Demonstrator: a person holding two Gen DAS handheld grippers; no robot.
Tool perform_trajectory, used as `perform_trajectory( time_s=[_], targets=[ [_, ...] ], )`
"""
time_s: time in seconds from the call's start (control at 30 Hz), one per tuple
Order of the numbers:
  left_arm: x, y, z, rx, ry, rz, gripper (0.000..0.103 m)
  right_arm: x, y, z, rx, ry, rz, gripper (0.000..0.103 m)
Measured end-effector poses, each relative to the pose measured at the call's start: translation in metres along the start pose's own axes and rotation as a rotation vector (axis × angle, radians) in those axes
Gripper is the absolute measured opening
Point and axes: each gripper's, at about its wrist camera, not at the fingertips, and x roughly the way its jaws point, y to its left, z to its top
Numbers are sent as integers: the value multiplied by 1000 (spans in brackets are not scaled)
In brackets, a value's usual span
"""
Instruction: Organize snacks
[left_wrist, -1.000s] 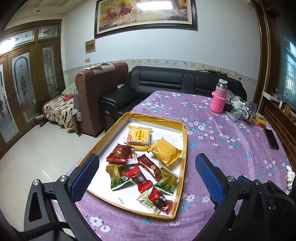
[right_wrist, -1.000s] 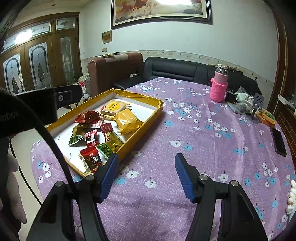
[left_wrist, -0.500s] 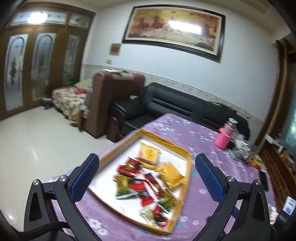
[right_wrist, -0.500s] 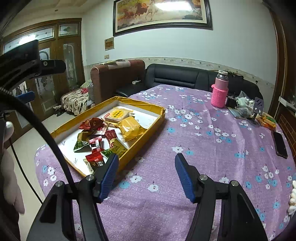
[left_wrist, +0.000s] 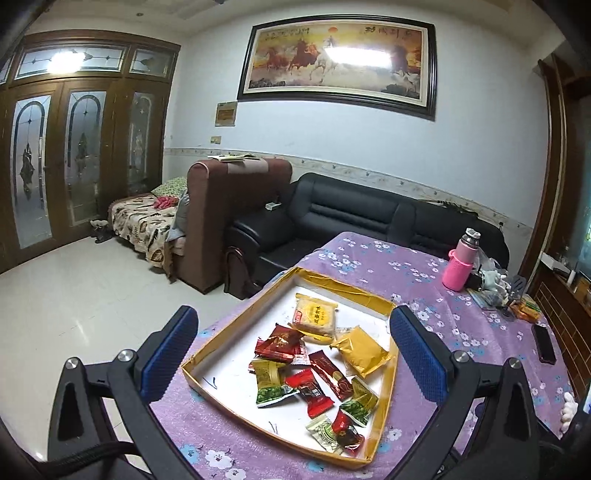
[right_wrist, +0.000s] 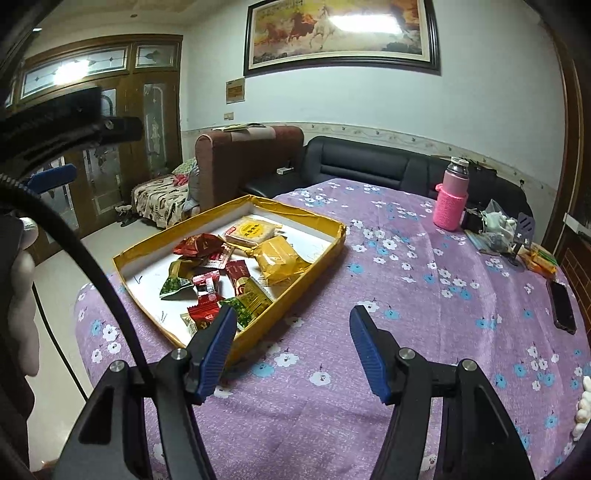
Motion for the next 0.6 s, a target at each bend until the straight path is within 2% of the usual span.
perform_trajectory(
  time_s=[0.1, 0.27, 0.43, 0.6],
  targets=[
    [2, 3, -3, -35, 16, -22, 103, 2, 4, -1, -10, 4, 7, 64],
    [8, -11, -12, 68, 44, 69, 103, 7, 9, -3, -21, 19, 12, 64],
    [16, -16, -22, 60, 110, 4, 103, 9, 10, -5, -27, 27, 15, 64],
    [22, -21, -30, 83, 153, 9, 103, 10, 10, -7, -29, 38, 13, 64]
  ],
)
